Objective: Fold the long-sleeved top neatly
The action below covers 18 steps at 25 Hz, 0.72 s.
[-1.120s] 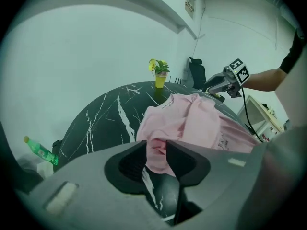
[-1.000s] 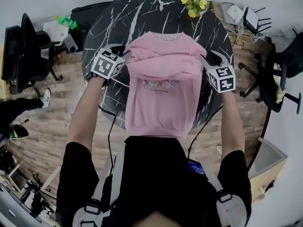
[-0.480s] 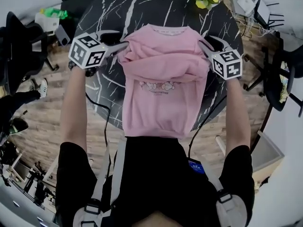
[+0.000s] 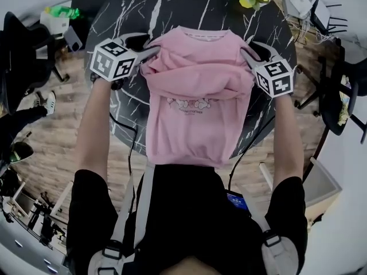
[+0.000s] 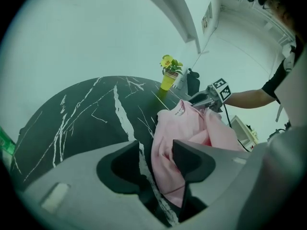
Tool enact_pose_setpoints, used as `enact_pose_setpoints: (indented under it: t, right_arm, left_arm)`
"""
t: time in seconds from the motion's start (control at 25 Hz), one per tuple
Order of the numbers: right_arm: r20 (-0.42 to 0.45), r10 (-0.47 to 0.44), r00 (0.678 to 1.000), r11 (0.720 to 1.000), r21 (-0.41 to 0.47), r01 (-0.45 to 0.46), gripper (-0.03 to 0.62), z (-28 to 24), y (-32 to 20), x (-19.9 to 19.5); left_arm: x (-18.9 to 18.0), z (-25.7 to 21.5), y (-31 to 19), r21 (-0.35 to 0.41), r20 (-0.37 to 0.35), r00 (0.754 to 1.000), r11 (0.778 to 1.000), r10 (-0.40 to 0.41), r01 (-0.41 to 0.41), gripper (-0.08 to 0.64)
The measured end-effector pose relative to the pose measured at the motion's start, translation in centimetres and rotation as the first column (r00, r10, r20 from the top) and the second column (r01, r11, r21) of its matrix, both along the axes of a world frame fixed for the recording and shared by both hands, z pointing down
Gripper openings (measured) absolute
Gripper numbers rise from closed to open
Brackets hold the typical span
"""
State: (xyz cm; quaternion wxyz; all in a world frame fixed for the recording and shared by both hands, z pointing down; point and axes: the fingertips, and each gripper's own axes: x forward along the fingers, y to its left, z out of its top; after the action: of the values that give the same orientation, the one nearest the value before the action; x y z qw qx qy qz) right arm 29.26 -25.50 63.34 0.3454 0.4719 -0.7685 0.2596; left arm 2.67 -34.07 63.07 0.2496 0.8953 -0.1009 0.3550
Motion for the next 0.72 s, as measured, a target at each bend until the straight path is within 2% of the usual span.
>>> enact_pose_setpoints:
  t: [0.12, 0.2, 0.24, 0.32, 0.4, 0.52, 0.72]
  right_arm:
    - [-0.016, -0.011, 1.0, 1.0, 0.01, 0.011, 0.126, 0.0, 0.2, -0.2]
    - [-0.023, -0.031, 0.999, 0.999, 0.017, 0.031, 0.06, 0.1, 0.5, -0.8]
    - [-0.032, -0.043, 0.999, 0.999, 0.021, 0.044, 0.051, 0.1, 0.6, -1.1]
    - [-0.058, -0.067, 0.996, 0.997, 0.026, 0.069, 0.025, 0.1, 0.8, -1.5]
    - [-0.08, -0.081, 0.993, 0.996, 0.025, 0.083, 0.023, 0.0, 0.9, -1.6]
    - [-0.097, -0.077, 0.992, 0.996, 0.035, 0.081, 0.02, -0.1, 0.9, -1.5]
    - [-0.057, -0.037, 0.998, 0.994, 0.1, 0.042, 0.02, -3.3, 0.6, -1.8]
  left_arm:
    - [0.0, 0.1, -0.1, 0.021, 0.013, 1.0, 1.0, -0.005, 0.005, 0.222]
    - [0.0, 0.2, 0.1, 0.05, 0.039, 0.999, 0.999, 0.016, -0.018, 0.216]
    - [0.0, 0.2, 0.4, 0.06, 0.054, 0.998, 0.998, 0.034, -0.037, 0.207]
    - [0.1, 0.4, 1.0, 0.061, 0.076, 0.995, 0.996, 0.063, -0.067, 0.123]
    - [0.2, 0.4, 1.4, 0.046, 0.089, 0.994, 0.997, 0.064, -0.068, 0.067]
    - [0.2, 0.0, 1.5, 0.058, 0.11, 0.992, 0.996, 0.058, -0.065, 0.049]
    - [0.2, -2.6, 1.2, 0.118, 0.059, 0.997, 0.991, 0.051, -0.058, 0.049]
